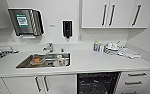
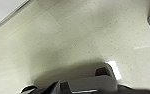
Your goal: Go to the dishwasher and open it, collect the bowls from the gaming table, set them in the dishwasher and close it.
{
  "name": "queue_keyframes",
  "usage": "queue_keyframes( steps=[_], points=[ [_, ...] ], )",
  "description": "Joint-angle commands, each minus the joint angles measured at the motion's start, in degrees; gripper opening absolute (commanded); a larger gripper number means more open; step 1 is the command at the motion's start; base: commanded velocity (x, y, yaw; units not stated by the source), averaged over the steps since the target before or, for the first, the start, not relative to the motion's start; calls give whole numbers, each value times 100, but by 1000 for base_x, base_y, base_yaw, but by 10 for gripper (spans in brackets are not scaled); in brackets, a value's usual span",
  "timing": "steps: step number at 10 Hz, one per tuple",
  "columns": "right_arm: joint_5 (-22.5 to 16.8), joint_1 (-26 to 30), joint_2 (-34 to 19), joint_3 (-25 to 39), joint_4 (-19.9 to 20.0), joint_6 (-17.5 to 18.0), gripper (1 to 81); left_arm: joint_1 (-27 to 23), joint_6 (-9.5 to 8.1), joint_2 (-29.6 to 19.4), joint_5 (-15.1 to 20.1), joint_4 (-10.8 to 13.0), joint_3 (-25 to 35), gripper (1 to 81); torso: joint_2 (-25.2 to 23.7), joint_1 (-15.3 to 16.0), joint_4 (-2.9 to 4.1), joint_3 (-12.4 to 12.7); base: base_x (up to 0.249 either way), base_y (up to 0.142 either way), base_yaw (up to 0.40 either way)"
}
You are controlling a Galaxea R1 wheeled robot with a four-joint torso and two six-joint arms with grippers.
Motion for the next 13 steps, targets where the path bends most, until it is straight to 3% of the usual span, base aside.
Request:
queue_keyframes(
  steps=[1, 2, 5, 7, 9, 13],
  points=[
    [4, 9, 225, -607, -25, -936, 811, 819, 51, 1140, -417, -50, -1577, 811, 0, 0, 0, 0, 0, 0, 0],
    [74, -157, 401, -923, -25, -1262, 811, 1171, 25, 1458, -769, -59, -2158, 811, 0, 0, 0, 0, 0, 0, 0],
    [469, -562, 912, -1768, -16, -1895, 811, 1770, -2, 2451, -1096, -76, -3531, 811, 0, 0, 0, 0, 0, 0, 0],
    [917, -887, 921, -1760, -16, -2291, 811, 2059, -19, 2812, -1245, -102, -4033, 811, 0, 0, 0, 0, 0, 0, 0],
    [1498, -1265, 939, -1672, -34, -2695, 811, 2332, -28, 3295, -1526, -287, -4893, 811, 0, 0, 0, 0, 0, 0, 0],
    [1823, -1687, 1079, -1856, -95, -2995, 811, 2684, -28, 4228, -1676, -673, -6379, 811, -2, 0, 0, 2, 0, 0, 0]
  ],
)
